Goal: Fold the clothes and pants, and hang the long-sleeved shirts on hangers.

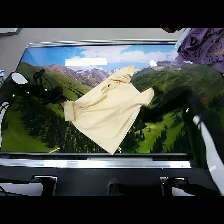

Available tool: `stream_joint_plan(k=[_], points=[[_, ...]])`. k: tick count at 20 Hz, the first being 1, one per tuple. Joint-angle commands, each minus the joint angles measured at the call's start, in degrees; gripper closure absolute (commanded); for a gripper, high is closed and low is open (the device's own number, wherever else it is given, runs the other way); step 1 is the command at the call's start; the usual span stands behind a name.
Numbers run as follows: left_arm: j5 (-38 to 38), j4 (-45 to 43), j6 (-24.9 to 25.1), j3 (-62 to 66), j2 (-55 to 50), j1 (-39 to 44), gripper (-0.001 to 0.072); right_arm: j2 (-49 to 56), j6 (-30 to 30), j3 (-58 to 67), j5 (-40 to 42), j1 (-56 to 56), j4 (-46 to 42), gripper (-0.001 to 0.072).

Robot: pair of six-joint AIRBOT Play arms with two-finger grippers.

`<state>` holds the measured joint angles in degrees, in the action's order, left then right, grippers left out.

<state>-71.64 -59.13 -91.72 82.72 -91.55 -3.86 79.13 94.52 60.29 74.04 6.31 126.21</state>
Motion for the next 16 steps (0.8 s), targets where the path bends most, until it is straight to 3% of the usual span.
stream_joint_plan(k=[1, 8, 12, 16], points=[[-0.39, 0.00, -0.02, -0.02, 0.04, 0.02, 0.0692, -8.35, -3.13, -18.16, -10.54, 9.88, 5.60, 0.0275], [-0.44, 0.00, 0.00, -0.02, 0.04, 0.02, 0.0692, -10.86, -15.39, -25.09, -27.10, 27.17, 6.60, 0.0292], [-0.44, -0.02, 0.22, -0.02, 0.02, 0.02, 0.0692, -10.86, -21.84, -25.07, -33.00, 29.31, 6.64, 0.0293], [-0.39, -0.04, 0.22, -0.02, 0.02, 0.02, 0.0691, -8.96, -23.82, -25.07, -34.71, 29.31, 6.86, 0.0301]])
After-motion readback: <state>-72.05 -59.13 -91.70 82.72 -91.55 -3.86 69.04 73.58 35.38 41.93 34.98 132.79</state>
